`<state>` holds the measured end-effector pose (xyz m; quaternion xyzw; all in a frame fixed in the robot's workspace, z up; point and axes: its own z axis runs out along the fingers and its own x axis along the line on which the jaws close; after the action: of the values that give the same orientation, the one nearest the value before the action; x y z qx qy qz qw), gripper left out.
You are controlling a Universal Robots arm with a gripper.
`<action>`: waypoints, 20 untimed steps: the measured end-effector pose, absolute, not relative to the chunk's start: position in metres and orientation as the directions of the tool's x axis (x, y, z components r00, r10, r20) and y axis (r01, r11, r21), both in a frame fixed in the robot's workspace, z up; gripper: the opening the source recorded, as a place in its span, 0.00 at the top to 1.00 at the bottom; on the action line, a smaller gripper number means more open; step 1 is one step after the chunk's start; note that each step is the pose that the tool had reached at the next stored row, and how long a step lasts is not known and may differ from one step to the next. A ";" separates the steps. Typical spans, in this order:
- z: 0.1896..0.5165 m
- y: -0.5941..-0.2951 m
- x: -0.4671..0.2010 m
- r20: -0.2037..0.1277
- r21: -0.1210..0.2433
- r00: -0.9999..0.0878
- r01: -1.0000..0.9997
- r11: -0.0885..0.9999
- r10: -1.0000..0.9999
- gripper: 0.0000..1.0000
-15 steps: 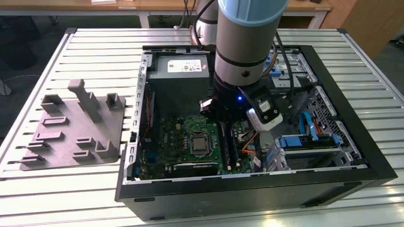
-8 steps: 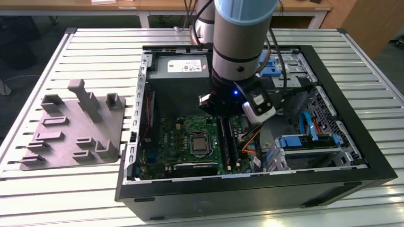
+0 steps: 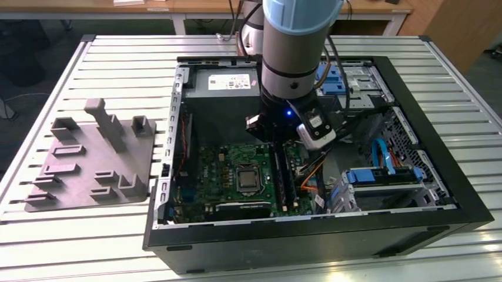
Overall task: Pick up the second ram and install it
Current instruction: 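Press down the second ram until it locks into place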
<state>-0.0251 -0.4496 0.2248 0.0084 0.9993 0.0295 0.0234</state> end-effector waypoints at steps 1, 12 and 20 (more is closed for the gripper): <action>0.224 -0.449 -0.025 -0.046 0.059 -0.999 0.015 0.998 0.018 0.89; 0.220 -0.449 -0.024 -0.046 0.058 -0.999 0.015 0.998 0.018 0.89; 0.216 -0.448 -0.024 -0.046 0.058 -0.999 0.015 0.998 0.017 0.89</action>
<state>-0.0237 -0.4483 0.2157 0.0080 0.9993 0.0289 0.0233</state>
